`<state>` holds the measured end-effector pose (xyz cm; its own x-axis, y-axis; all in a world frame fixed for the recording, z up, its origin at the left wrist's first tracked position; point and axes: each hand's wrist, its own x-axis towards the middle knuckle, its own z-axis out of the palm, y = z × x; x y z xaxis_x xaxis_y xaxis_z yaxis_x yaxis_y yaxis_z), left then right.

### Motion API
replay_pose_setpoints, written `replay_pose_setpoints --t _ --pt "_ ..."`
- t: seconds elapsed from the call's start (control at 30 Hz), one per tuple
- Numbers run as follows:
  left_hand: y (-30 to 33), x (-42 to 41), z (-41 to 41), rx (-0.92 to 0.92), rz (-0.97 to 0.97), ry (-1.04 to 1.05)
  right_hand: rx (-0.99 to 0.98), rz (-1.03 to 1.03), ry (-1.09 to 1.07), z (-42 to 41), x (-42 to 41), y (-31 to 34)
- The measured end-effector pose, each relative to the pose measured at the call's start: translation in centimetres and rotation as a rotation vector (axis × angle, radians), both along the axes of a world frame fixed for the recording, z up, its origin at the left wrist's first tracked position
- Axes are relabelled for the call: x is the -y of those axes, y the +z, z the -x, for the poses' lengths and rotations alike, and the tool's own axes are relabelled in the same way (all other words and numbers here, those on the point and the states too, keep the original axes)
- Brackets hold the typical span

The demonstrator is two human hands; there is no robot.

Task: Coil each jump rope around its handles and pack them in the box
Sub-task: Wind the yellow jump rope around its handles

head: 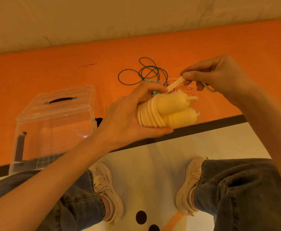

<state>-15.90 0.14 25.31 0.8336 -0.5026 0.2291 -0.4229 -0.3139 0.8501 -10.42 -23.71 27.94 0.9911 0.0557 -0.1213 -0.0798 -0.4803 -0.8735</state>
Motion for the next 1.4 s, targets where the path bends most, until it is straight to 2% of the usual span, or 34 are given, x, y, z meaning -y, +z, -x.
replay_pose_setpoints --t 0.13,0.23,0.37,0.5,0.6,0.83,1.0,1.17,1.3,1.4 --pt "0.7 0.2 -0.4 -0.043 0.244 0.185 0.023 -0.017 0.021 0.4 -0.4 0.5" --pt "0.6 0.0 -1.0 -0.129 0.357 0.298 0.002 -0.001 0.065 0.5 -0.9 0.7" --pt "0.2 -0.2 -1.6 -0.241 0.371 0.419 -0.065 0.014 0.175 0.9 -1.3 0.9" --pt "0.0 -0.6 -1.9 -0.389 0.408 0.529 -0.178 0.036 0.402 1.6 -2.2 1.0" --pt "-0.2 -0.6 -1.9 -0.384 0.334 0.566 -0.221 0.036 0.493 1.8 -2.4 1.0" --pt "-0.6 -0.8 -2.2 -0.281 0.199 0.550 -0.161 0.152 0.487 1.8 -1.9 0.8" --pt "-1.0 -1.0 -2.5 -0.160 0.006 0.498 -0.195 0.053 0.529 2.3 -2.4 1.7" --pt "-1.0 -1.1 -2.2 0.130 -0.318 0.440 -0.222 -0.066 0.572 3.0 -3.5 2.0" --pt "-0.9 -1.1 -2.1 0.266 -0.419 0.423 -0.219 -0.152 0.580 3.4 -4.4 1.6" --pt "-1.0 -1.2 -2.0 0.303 -0.444 0.422 -0.217 -0.154 0.546 3.3 -4.2 1.7"
